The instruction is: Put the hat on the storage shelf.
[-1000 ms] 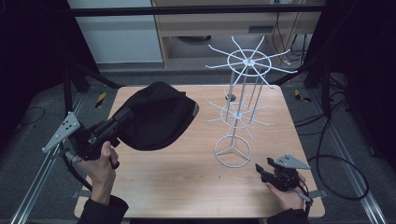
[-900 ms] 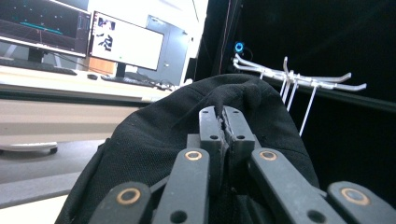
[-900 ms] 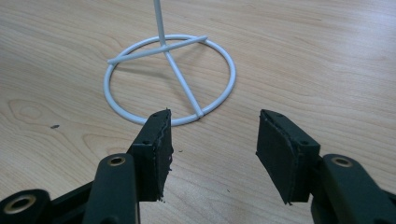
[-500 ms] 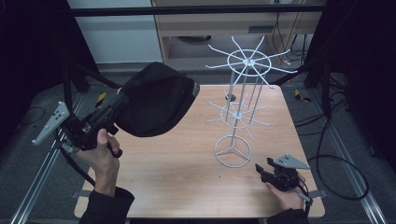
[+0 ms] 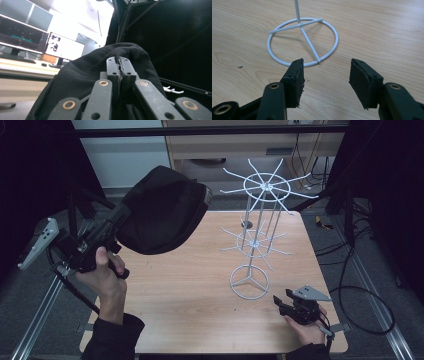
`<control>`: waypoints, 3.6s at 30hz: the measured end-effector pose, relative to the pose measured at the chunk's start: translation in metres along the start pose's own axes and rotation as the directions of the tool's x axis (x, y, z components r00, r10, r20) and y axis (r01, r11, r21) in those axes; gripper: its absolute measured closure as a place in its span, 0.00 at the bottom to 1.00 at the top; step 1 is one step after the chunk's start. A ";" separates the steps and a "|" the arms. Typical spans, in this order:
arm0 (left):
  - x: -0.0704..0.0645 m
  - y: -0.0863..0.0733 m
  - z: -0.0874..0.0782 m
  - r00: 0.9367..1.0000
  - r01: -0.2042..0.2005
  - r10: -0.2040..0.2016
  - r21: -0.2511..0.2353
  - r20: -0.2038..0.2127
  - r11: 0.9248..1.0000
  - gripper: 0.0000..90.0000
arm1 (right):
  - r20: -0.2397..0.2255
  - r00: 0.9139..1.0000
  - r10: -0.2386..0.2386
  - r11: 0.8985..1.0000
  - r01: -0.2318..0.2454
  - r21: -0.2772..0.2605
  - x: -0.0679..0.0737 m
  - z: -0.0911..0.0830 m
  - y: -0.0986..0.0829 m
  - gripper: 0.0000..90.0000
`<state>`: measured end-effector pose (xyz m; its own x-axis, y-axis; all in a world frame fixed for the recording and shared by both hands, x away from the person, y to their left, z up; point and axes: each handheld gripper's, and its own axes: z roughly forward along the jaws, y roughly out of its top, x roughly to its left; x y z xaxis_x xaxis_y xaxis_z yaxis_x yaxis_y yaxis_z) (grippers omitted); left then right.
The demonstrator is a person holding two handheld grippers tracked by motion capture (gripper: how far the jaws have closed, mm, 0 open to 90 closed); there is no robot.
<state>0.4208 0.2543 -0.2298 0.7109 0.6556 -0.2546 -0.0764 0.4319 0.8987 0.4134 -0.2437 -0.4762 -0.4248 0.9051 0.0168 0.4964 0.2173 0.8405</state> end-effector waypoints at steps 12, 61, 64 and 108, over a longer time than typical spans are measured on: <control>-0.024 0.004 0.031 0.999 -0.019 0.019 0.002 0.051 1.000 0.97 | -0.003 1.000 -0.001 1.000 0.001 0.001 0.000 0.000 0.000 0.50; -0.012 -0.097 0.045 0.997 -0.072 0.066 0.345 0.027 0.936 0.92 | -0.005 1.000 0.004 1.000 -0.004 0.011 0.001 0.001 0.000 0.50; -0.013 -0.105 0.048 0.997 -0.078 0.070 0.377 0.034 0.923 0.92 | -0.005 1.000 0.005 1.000 -0.005 0.011 0.001 0.001 0.000 0.49; 0.076 -0.174 -0.094 0.947 -0.010 0.226 0.683 -0.228 0.730 0.31 | 0.013 1.000 0.026 1.000 -0.026 0.003 -0.001 0.000 -0.003 0.41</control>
<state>0.4222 0.2874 -0.4389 0.4967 0.8597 -0.1193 0.4149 -0.1145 0.9027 0.4129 -0.2452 -0.4788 -0.4019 0.9152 0.0313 0.5096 0.1951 0.8380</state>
